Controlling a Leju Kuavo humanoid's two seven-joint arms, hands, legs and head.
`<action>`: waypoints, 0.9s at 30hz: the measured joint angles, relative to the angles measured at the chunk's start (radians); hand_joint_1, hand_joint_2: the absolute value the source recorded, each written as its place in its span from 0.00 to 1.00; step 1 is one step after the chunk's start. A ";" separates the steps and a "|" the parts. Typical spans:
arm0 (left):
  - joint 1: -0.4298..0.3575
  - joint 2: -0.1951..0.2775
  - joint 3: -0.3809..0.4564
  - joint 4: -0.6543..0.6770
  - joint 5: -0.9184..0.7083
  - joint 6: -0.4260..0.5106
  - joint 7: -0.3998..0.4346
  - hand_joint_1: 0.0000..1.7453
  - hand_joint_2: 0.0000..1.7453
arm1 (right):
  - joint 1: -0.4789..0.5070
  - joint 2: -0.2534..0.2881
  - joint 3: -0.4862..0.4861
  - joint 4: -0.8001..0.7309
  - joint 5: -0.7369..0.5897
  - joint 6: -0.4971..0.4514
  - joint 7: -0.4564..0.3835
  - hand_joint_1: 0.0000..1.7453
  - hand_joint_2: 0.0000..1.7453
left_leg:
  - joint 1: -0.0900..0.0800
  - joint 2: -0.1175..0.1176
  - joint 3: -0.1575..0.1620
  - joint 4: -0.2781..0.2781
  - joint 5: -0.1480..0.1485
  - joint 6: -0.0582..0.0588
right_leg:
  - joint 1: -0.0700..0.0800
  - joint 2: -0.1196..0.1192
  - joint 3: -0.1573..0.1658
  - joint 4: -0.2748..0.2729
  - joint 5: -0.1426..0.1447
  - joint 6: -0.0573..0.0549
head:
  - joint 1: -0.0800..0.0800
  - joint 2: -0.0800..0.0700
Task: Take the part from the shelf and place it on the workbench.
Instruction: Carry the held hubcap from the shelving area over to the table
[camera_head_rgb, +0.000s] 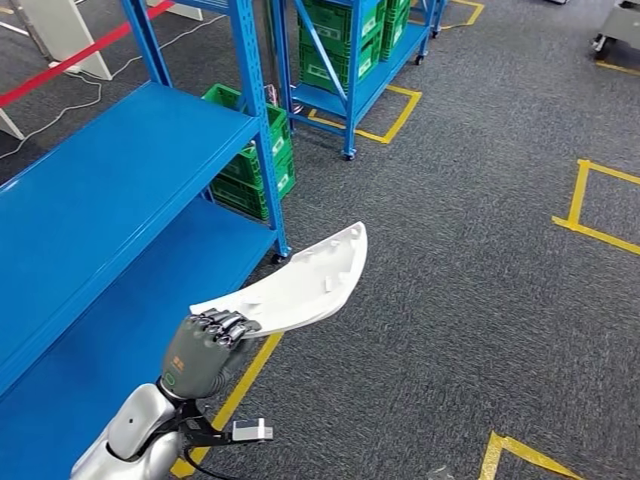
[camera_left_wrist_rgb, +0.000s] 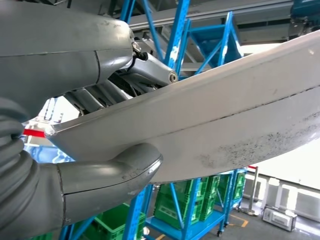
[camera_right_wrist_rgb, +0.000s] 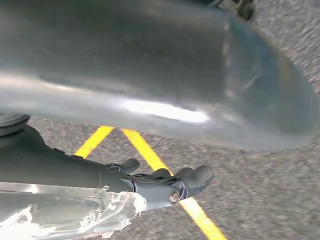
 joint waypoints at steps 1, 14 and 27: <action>0.009 -0.002 0.014 -0.009 0.001 0.000 -0.006 1.00 1.00 | 0.002 0.000 0.000 0.000 0.000 -0.001 0.003 0.00 0.00 | 0.002 -0.010 -0.001 0.004 -0.006 -0.005 | -0.001 0.009 0.000 -0.004 0.002 -0.005 | -0.001 0.000; 0.096 -0.018 0.135 -0.058 0.037 0.003 -0.110 1.00 1.00 | 0.003 0.023 -0.004 0.000 0.017 -0.015 0.071 0.00 0.00 | 0.024 -0.162 -0.025 0.012 0.012 -0.017 | -0.014 0.148 -0.014 0.002 0.012 0.011 | -0.017 0.000; 0.105 -0.062 0.158 -0.103 0.083 0.003 -0.165 1.00 1.00 | 0.006 0.027 -0.017 0.000 -0.011 -0.032 0.083 0.00 0.00 | 0.003 -0.029 -0.012 0.011 0.007 0.015 | -0.004 -0.007 -0.011 0.044 -0.016 0.013 | -0.005 0.000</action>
